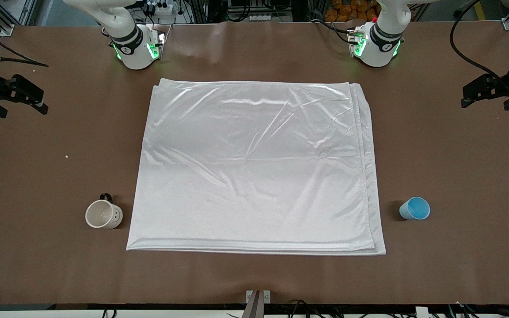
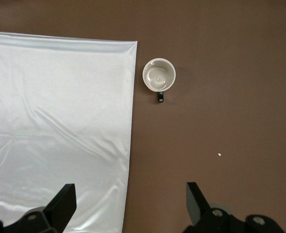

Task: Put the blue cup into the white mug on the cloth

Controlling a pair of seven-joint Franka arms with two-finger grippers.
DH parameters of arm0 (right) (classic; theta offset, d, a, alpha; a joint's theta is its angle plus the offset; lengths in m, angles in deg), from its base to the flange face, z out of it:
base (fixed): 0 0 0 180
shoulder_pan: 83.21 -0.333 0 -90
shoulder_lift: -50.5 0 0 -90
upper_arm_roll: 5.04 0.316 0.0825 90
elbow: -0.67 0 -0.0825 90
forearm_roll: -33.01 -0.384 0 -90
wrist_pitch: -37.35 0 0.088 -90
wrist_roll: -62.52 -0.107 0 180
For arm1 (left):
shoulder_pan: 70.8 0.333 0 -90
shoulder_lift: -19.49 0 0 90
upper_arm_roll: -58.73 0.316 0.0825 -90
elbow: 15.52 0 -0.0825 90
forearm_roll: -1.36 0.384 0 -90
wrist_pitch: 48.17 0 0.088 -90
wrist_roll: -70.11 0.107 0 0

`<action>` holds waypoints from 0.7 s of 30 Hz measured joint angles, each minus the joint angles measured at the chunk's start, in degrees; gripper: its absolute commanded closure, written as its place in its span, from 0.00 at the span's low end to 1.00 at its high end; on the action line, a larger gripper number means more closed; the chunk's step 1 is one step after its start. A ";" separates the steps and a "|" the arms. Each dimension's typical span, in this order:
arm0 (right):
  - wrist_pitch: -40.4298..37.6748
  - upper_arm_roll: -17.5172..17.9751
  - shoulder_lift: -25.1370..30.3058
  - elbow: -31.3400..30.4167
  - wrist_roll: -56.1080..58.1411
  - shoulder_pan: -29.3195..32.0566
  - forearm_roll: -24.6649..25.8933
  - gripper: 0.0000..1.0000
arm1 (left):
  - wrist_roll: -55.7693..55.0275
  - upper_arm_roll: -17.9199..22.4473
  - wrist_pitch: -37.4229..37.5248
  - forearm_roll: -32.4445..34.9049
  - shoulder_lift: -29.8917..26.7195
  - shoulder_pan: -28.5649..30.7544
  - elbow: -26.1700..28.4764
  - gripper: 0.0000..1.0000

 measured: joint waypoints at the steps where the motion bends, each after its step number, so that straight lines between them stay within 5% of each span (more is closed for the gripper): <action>1: -0.07 0.00 0.00 0.00 0.01 -0.01 0.00 0.00 | 0.00 0.00 0.00 0.00 0.00 -0.01 0.00 0.00; 21: -0.86 -0.04 -0.47 -0.15 0.01 -0.07 0.00 0.00 | 0.03 0.11 -1.59 0.07 3.20 -0.06 0.50 0.00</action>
